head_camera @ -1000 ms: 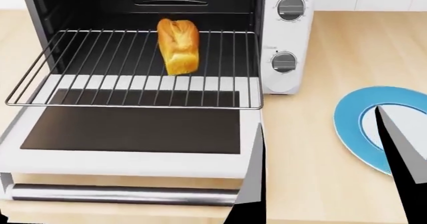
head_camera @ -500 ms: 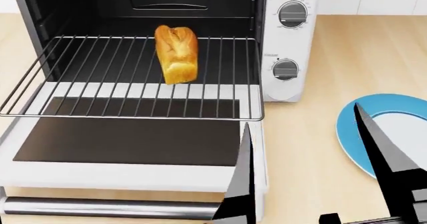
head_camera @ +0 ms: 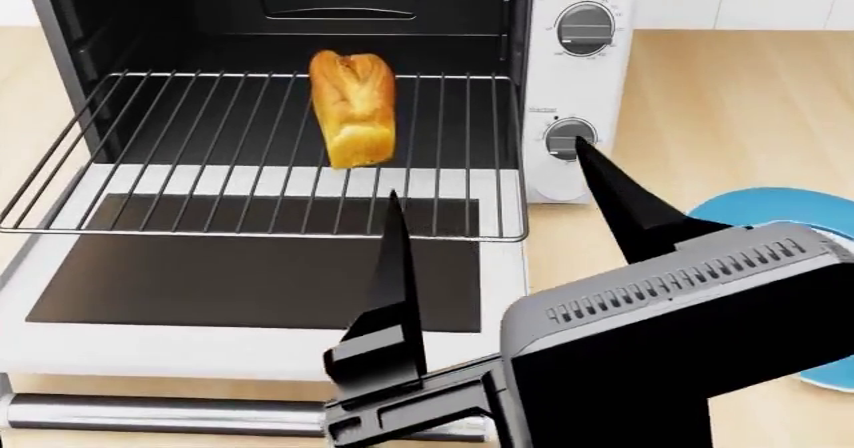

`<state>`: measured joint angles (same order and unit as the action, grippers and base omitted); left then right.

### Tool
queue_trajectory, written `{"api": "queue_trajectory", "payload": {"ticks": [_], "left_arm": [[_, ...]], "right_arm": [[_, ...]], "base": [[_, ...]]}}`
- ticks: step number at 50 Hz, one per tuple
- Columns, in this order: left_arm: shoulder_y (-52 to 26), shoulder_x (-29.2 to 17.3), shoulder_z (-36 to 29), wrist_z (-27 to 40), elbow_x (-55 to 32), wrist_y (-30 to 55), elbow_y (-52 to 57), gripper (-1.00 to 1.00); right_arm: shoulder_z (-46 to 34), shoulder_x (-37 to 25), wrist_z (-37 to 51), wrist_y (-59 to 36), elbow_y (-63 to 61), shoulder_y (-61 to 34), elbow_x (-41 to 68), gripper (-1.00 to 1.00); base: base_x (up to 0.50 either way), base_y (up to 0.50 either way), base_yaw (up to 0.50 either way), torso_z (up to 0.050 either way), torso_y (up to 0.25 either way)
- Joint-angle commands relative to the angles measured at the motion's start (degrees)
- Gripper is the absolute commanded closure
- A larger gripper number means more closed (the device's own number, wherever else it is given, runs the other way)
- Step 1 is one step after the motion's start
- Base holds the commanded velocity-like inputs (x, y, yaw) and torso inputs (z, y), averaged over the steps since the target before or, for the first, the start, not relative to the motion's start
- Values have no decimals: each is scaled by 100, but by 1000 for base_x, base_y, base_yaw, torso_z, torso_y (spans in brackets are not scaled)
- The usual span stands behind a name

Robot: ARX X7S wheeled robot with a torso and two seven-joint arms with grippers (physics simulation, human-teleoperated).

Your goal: Pick the bread from the rack and place it on the plate on the counter.

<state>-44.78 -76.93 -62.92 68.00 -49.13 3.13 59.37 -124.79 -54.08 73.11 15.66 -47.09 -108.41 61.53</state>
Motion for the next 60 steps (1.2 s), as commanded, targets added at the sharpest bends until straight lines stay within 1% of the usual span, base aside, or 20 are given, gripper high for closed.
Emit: {"api": "queue_trajectory", "payload": {"ticks": [1, 13, 20, 36, 45, 52, 56, 60], "left_arm": [[-27, -67, -170, -15, 74, -88, -23, -100], [-159, -21, -235, 2, -11, 34, 0, -100], [-190, -53, -327, 23, 18, 8, 24, -100], [-449, -86, -555, 3, -61, 40, 47, -100], [-808, -113, -1039, 75, 7, -42, 55, -100], [-1278, -115, -1607, 159, 40, -117, 57, -100], [-1406, -70, -1785, 181, 60, -132, 49, -100], [-1491, -130, -1935, 189, 100, -199, 52, -100]], "right_arm": [[194, 411, -421, 66, 405, -153, 589, -100], [402, 787, -1059, 325, 890, -74, 1222, -100], [482, 986, -1216, 349, 1136, -31, 1427, -100], [745, 1370, -1888, 634, 1860, 250, 2140, -100], [802, 1593, -2145, 668, 2193, 449, 2402, -100], [851, 1662, -2349, 596, 2511, 438, 2635, -100], [892, 1747, -2453, 540, 2691, 417, 2775, -100], [916, 1898, -2597, 438, 2953, 400, 2932, -100]], "base": [[0, 0, 0, 0, 0], [0, 0, 0, 0, 0], [0, 0, 0, 0, 0], [0, 0, 0, 0, 0], [0, 0, 0, 0, 0], [0, 0, 0, 0, 0], [0, 0, 0, 0, 0], [0, 0, 0, 0, 0]]}}
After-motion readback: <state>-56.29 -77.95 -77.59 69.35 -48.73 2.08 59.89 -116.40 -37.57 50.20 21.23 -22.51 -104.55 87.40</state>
